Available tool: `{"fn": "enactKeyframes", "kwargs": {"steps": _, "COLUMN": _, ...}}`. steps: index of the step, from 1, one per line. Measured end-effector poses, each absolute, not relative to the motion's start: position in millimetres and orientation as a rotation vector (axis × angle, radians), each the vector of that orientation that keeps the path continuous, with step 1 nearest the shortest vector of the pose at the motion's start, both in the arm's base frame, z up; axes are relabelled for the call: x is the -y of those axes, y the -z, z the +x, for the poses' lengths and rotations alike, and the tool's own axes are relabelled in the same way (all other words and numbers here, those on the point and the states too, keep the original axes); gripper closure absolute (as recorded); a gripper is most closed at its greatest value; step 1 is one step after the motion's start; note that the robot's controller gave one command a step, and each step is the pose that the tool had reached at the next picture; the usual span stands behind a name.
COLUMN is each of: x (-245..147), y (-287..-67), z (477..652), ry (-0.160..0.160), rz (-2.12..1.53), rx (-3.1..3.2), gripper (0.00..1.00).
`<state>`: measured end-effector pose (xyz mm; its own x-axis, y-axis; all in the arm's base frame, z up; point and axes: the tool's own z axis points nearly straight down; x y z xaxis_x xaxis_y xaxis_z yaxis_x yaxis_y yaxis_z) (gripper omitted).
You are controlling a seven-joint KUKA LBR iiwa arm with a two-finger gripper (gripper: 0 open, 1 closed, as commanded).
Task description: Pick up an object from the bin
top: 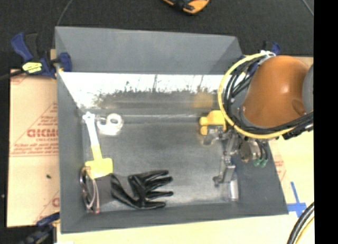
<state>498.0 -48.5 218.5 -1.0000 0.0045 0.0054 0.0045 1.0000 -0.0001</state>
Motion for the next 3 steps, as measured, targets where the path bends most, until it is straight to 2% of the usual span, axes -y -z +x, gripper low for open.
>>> {"fn": "enactKeyframes", "kwargs": {"steps": 1, "x": 48, "y": -223, "z": 498.7, "ry": -0.001, "rz": -0.002, "rx": 3.143, "gripper": 0.00}}
{"fn": "enactKeyframes", "kwargs": {"steps": 2, "x": -39, "y": -139, "z": 500.6, "ry": -0.001, "rz": 0.358, "rx": 3.124, "gripper": 0.00}}
{"fn": "enactKeyframes", "kwargs": {"steps": 3, "x": -56, "y": -159, "z": 520.8, "ry": 0.000, "rz": -0.008, "rx": 3.145, "gripper": 0.00}}
